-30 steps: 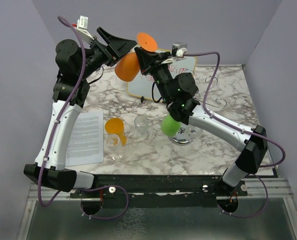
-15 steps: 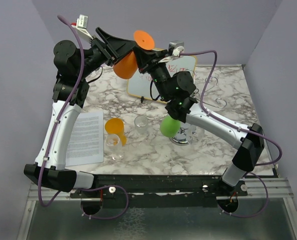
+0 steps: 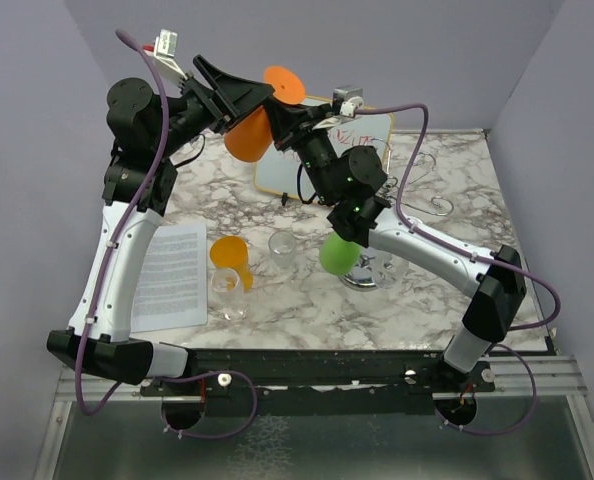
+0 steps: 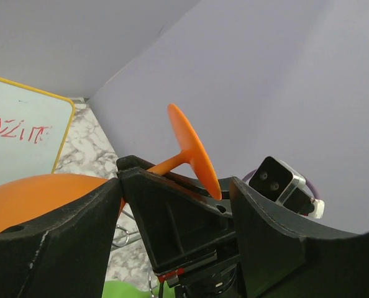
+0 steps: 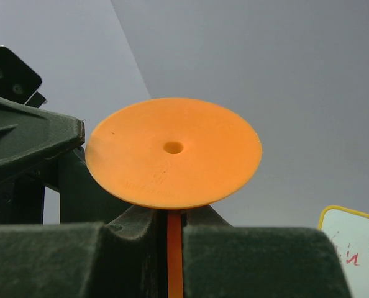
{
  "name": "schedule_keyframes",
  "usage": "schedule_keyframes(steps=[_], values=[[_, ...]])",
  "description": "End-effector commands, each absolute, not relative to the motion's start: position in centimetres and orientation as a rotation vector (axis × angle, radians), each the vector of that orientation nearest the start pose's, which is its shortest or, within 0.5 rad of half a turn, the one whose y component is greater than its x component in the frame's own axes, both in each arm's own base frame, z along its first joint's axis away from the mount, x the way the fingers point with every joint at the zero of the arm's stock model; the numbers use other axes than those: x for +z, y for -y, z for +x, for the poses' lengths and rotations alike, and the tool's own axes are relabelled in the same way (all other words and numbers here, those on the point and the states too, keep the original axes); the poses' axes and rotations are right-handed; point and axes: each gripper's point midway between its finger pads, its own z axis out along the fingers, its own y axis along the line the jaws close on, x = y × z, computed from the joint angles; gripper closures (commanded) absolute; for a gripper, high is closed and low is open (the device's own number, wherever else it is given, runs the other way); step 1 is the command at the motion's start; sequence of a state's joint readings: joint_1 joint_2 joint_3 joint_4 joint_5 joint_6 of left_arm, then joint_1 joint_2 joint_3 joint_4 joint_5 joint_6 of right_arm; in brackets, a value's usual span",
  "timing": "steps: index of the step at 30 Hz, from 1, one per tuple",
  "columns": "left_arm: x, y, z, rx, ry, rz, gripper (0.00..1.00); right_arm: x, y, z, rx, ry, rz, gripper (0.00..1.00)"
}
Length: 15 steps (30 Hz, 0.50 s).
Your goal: Place the wine glass upside down on the wine glass rack
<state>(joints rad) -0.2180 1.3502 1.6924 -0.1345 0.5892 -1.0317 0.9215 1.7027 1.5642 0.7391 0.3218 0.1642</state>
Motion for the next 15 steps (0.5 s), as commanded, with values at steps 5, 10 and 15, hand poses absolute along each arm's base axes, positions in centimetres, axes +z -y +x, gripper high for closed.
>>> schedule_keyframes(steps=[5, 10, 15], values=[[57.3, 20.0, 31.8, -1.401, -1.445, -0.022, 0.34, 49.1, -40.8, 35.4, 0.827, -1.026, -0.183, 0.99], [57.6, 19.1, 32.0, -1.314, -1.443, -0.04, 0.38, 49.4, -39.9, 35.7, 0.818, -1.018, -0.124, 0.99], [57.2, 17.3, 32.6, -1.151, -1.462, -0.095, 0.26, 49.7, -37.6, 36.4, 0.788, -1.027, 0.018, 0.99]])
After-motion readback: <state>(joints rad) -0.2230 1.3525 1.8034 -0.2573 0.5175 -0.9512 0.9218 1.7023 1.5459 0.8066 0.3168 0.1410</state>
